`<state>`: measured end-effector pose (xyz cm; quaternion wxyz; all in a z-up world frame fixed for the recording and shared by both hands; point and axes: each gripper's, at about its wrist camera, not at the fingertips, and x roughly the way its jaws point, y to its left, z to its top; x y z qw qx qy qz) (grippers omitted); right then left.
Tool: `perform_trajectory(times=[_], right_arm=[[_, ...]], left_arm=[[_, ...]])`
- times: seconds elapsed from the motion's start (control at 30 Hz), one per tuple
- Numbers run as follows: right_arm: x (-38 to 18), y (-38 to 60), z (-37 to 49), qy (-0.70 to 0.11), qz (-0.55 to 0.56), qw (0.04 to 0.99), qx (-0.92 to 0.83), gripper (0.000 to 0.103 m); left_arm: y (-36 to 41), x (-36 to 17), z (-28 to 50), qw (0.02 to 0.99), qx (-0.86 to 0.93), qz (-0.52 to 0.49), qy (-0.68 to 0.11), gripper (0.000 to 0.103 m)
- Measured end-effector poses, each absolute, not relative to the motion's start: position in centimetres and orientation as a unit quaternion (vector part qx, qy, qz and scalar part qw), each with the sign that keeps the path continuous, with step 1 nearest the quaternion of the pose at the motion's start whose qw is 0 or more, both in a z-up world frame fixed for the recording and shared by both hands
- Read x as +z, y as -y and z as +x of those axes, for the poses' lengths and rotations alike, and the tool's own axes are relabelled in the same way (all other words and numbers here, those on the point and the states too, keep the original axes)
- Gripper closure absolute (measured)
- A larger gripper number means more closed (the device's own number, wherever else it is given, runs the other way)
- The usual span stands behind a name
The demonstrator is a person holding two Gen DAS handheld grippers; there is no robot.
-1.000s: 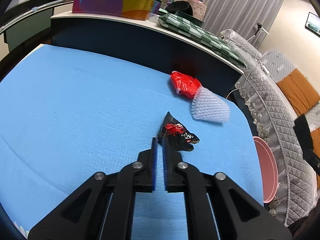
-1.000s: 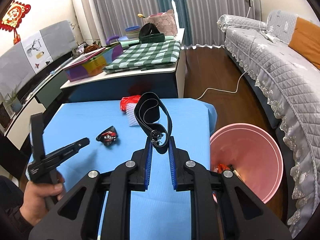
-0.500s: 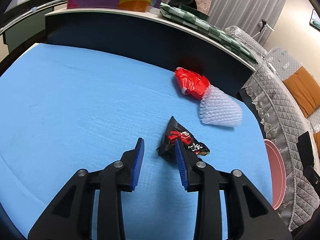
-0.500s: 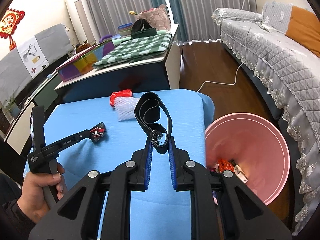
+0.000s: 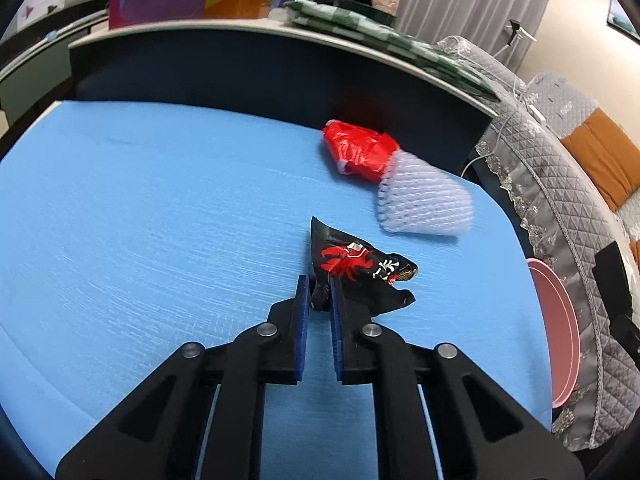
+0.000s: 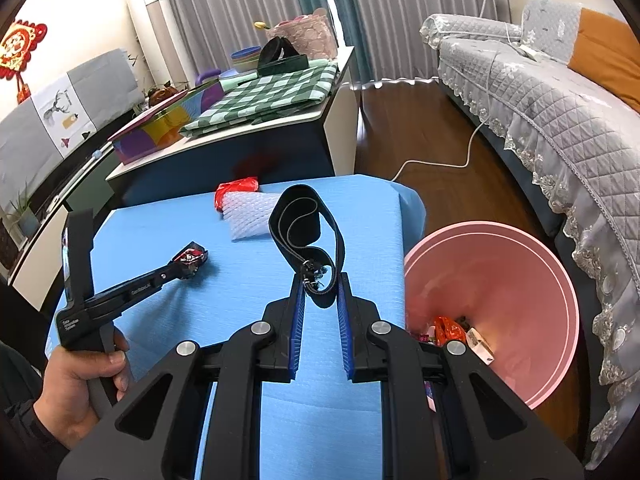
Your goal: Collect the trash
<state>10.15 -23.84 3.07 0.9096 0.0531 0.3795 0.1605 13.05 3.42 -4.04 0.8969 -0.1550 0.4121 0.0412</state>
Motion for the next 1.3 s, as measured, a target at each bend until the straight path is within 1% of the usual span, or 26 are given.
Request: perform_trajectory(times=[0.63, 1.3], right_arm=[[4.1, 24.9, 7.7, -0.359, 0.052, 0.921, 0.145, 0.086], [4.2, 29.2, 7.1, -0.35, 0.074, 0.928, 0.103, 0.086]], left_arm=[[-1.2, 0.2, 8.8, 0.923, 0.022, -0.119, -0.365, 0.093], [3.3, 1.6, 8.0, 0.941, -0.021, -0.09, -0.324, 0.093]])
